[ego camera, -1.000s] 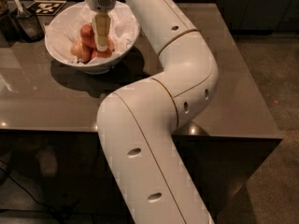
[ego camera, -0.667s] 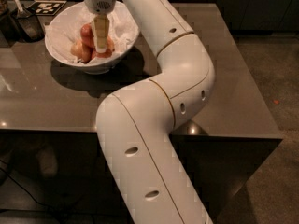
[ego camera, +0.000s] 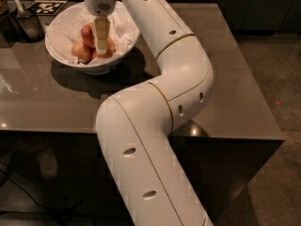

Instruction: Pick apple from white bowl

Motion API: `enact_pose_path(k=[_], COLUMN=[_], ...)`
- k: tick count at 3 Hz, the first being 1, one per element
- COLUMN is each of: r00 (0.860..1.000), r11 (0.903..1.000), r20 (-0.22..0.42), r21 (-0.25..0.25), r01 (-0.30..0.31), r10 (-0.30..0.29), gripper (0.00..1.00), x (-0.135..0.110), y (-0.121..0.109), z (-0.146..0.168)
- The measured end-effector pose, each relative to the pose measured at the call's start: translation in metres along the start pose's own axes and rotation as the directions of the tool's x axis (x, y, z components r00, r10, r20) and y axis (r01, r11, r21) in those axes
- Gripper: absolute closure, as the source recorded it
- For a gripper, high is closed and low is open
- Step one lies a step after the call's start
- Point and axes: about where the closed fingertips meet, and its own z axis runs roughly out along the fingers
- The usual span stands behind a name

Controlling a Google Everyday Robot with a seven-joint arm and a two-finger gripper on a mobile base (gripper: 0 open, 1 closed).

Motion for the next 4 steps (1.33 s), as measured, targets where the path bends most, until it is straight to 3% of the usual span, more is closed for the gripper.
enact_pose_path(k=[4], r00=[1.000], r11=[0.9996], r20=[-0.002], r21=[-0.024], r01=[0.012], r10=[-0.012], gripper=[0.00], x=[0.0020], y=[0.0024], z=[0.0147])
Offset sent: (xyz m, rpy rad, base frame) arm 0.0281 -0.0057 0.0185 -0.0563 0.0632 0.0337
